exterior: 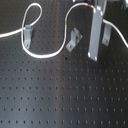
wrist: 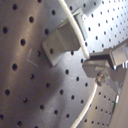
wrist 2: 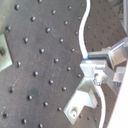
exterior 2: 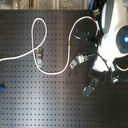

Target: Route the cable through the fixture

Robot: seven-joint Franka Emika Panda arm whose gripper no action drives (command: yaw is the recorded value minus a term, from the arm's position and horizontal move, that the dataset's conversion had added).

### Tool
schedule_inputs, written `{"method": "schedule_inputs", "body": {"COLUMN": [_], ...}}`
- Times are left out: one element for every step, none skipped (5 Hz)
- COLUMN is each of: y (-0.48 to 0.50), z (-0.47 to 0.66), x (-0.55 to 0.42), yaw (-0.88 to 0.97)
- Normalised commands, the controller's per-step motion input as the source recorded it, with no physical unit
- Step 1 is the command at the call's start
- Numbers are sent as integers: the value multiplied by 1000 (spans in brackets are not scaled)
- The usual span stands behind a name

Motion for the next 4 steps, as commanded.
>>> {"method": "schedule_inputs", "body": {"y": [6,24,57,48], "z": [0,-412,46,709], "x": [-14,-31,22,13], "yaw": [0,57,74,0]}}
